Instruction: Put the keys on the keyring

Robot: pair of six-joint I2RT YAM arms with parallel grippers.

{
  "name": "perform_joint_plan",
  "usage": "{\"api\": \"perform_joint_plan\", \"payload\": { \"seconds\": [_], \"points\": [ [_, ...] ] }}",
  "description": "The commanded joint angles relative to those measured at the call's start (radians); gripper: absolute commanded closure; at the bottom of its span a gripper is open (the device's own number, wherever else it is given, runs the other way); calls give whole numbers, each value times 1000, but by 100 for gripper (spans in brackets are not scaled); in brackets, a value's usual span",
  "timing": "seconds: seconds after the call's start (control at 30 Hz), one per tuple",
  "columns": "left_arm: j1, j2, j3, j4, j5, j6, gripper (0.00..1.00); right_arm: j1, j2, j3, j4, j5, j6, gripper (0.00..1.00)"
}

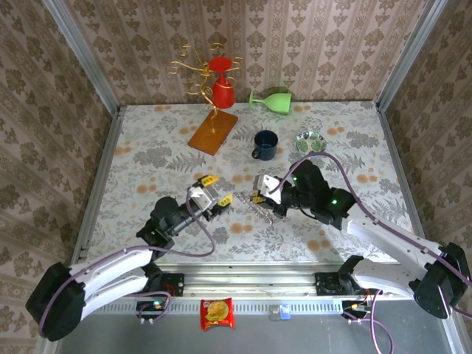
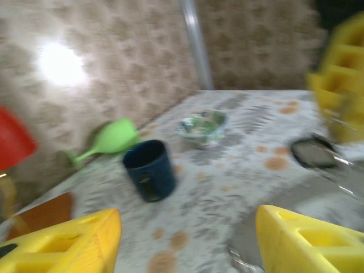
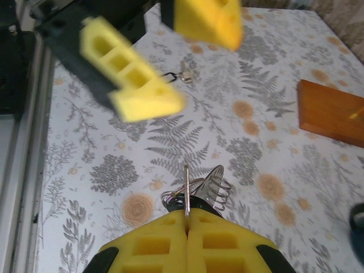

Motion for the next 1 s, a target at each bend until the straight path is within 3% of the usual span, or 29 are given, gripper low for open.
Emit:
{"api": "perform_joint_plan", "payload": {
  "seconds": [0.0, 0.17, 0.33, 0.53, 0.8, 0.97],
  "points": [
    [40, -85, -9, 32, -258, -92, 35, 48, 57, 54, 113, -6, 50, 100],
    [74, -179, -4, -40, -363, -124, 36, 134, 177, 111, 243, 31, 115, 100],
    [80, -207, 44, -133, -459, -136, 36, 155, 333, 162, 370, 48, 335, 100],
    [98, -166, 94, -199, -540, -165, 36, 58, 482, 238, 213, 69, 320, 100],
    [109, -118, 135, -268, -602, -188, 36, -28, 550, 283, -81, 294, -59, 100],
    [114, -95, 135, -270, -587, -208, 36, -46, 577, 286, -126, 379, -156, 100]
  ]
}}
